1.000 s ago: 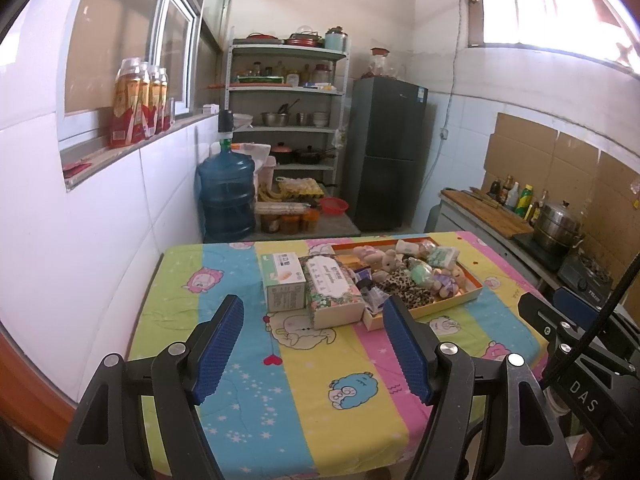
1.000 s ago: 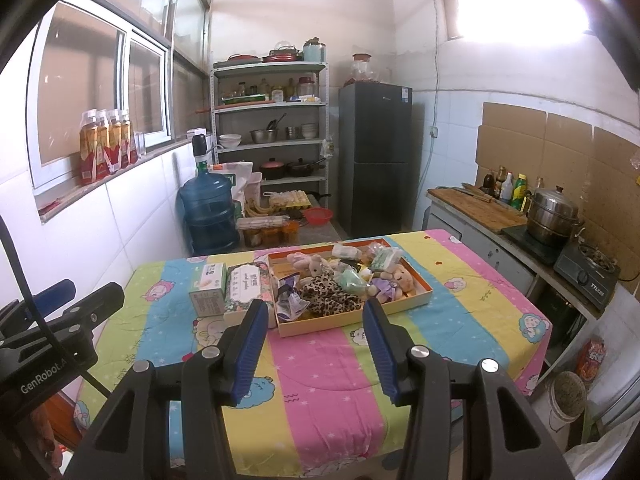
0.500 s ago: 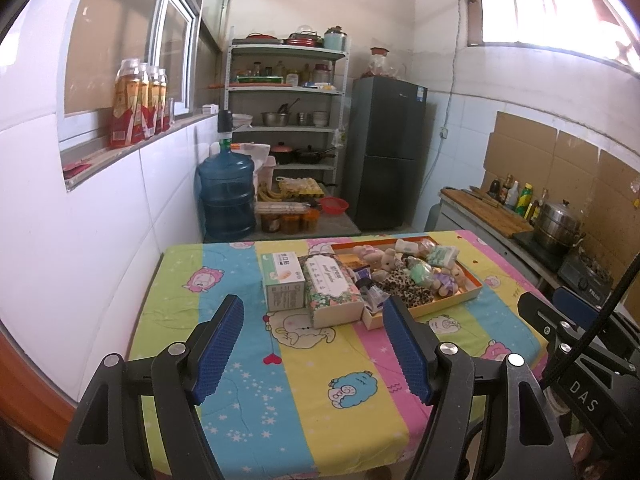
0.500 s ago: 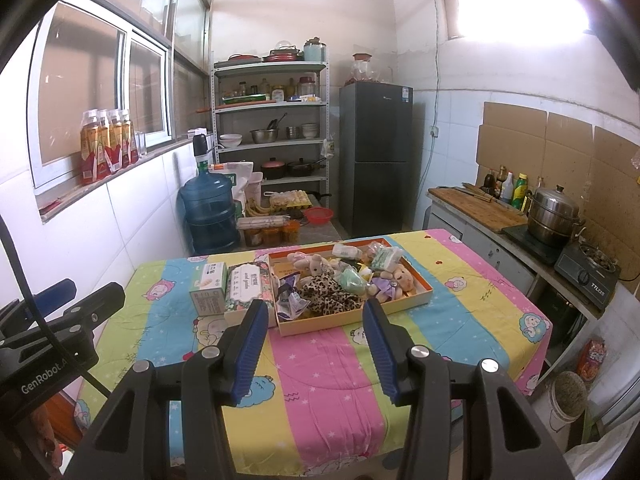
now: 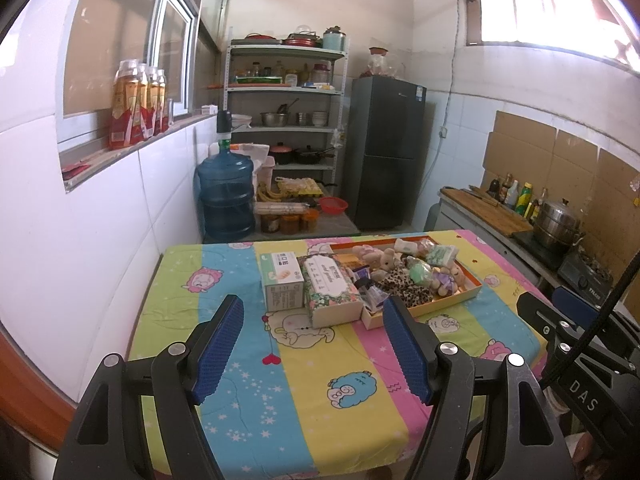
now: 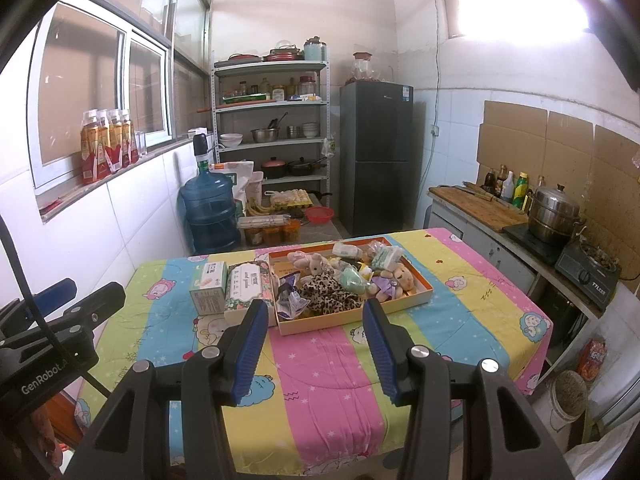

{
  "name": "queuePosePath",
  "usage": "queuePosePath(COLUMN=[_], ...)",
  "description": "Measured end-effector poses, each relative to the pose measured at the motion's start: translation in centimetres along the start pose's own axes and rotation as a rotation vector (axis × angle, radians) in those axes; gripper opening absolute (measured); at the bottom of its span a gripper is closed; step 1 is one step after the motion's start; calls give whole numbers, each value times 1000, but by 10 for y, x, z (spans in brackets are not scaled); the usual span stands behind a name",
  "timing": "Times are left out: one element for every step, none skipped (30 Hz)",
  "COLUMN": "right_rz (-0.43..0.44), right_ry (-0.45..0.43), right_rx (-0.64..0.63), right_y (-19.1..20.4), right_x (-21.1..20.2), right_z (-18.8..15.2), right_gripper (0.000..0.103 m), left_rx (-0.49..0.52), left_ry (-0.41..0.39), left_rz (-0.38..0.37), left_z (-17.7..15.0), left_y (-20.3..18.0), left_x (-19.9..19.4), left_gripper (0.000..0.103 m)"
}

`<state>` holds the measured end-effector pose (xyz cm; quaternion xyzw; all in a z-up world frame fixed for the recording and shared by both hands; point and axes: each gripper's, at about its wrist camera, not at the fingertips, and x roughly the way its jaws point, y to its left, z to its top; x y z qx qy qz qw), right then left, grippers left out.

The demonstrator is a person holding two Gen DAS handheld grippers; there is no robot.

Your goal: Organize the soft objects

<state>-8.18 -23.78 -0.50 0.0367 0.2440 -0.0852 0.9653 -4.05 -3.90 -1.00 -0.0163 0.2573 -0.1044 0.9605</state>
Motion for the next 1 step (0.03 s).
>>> queuePosePath(right_rz=[0], right_ry=[0], right_rx=[0], right_y=[0], right_x=[0], right_z=[0], right_gripper=[49], left_rx=[0], left_ry=[1], left_rz=[-1], left_z=[0], left_y=[0], left_x=[0], left_gripper=[74])
